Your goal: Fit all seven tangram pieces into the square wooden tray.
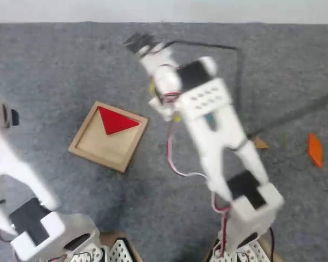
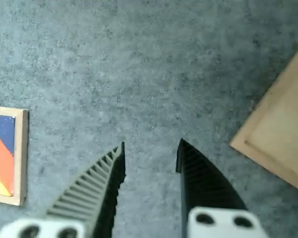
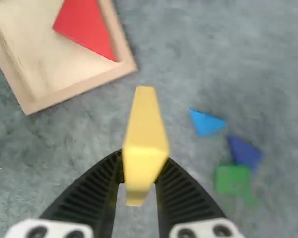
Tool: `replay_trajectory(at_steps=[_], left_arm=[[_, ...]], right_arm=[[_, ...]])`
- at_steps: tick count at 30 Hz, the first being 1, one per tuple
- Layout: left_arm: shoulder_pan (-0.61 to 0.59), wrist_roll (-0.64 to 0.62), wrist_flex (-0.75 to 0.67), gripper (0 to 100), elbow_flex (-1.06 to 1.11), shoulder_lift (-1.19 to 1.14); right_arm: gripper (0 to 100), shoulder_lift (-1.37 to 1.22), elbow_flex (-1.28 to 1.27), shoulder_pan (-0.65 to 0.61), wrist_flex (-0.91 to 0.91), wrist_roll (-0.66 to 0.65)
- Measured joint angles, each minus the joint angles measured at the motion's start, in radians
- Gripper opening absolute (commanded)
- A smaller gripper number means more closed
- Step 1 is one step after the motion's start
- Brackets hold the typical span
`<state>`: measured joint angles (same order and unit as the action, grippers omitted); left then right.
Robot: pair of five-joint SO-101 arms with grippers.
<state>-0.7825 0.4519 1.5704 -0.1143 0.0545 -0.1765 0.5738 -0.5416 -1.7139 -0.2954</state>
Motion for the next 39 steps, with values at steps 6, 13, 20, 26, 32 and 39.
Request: replay_trajectory(at_steps=[6, 13, 20, 26, 32, 39], left_arm=[[0.046, 0.061, 0.144, 17, -0.207, -0.103], [0.057, 0.017, 0.158, 17, -0.411, -0.328], [0.089, -0.008, 0.158, 17, -0.399, -0.365], [0.135, -0.032, 0.117, 17, -0.261, -0.379], [0.230, -0.061, -0.146, 17, 0.035, -0.313], [0.302, -0.137, -0.414, 17, 0.311, -0.278]], right_arm=[[0.6, 0.249, -0.242, 0.129, 0.074, 0.000], [0.6, 0.654, -0.818, 0.138, 0.233, 0.000], [0.6, 0.861, -1.303, 0.183, 0.428, 0.038], [0.6, 0.858, -1.422, 0.180, 0.575, 0.074], [0.6, 0.850, -1.494, 0.123, 0.649, 0.083], [0.6, 0.850, -1.540, 0.117, 0.698, 0.083]])
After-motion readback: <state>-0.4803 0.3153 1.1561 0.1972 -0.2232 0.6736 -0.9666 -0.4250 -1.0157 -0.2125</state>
